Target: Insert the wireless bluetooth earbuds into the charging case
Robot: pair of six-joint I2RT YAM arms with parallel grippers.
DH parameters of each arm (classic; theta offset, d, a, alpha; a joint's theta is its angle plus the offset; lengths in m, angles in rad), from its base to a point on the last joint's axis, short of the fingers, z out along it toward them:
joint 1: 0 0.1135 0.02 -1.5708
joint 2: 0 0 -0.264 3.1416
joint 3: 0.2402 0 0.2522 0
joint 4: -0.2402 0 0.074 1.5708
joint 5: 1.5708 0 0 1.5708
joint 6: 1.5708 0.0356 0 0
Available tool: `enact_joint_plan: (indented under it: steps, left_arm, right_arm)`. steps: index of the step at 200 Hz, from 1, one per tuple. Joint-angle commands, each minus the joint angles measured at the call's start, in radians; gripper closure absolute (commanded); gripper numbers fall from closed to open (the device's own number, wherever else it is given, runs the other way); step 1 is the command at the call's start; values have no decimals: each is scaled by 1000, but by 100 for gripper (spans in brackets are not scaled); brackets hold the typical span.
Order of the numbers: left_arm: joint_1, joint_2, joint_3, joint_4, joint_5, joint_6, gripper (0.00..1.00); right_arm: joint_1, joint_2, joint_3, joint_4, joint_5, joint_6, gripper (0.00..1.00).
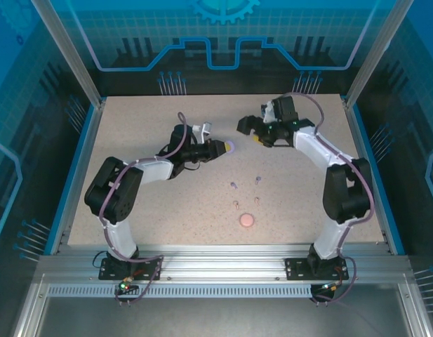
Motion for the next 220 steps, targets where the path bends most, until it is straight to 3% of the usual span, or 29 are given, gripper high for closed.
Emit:
enact_joint_plan:
  steps: [1, 64, 148, 220]
  left_arm:
    - [16, -41, 68, -171, 162, 99, 94]
    - [23, -39, 198, -391, 237, 217, 95]
    - [23, -42, 222, -389, 245, 212, 95]
    - [23, -96, 196, -390, 247, 227, 96]
  right_arm:
    - [-5, -74, -137, 236, -179, -147, 11]
    - [-11, -147, -309, 348, -261, -158, 13]
    - [-19, -85, -285, 319, -250, -162, 17]
    - [-90, -69, -332, 317, -228, -132, 23]
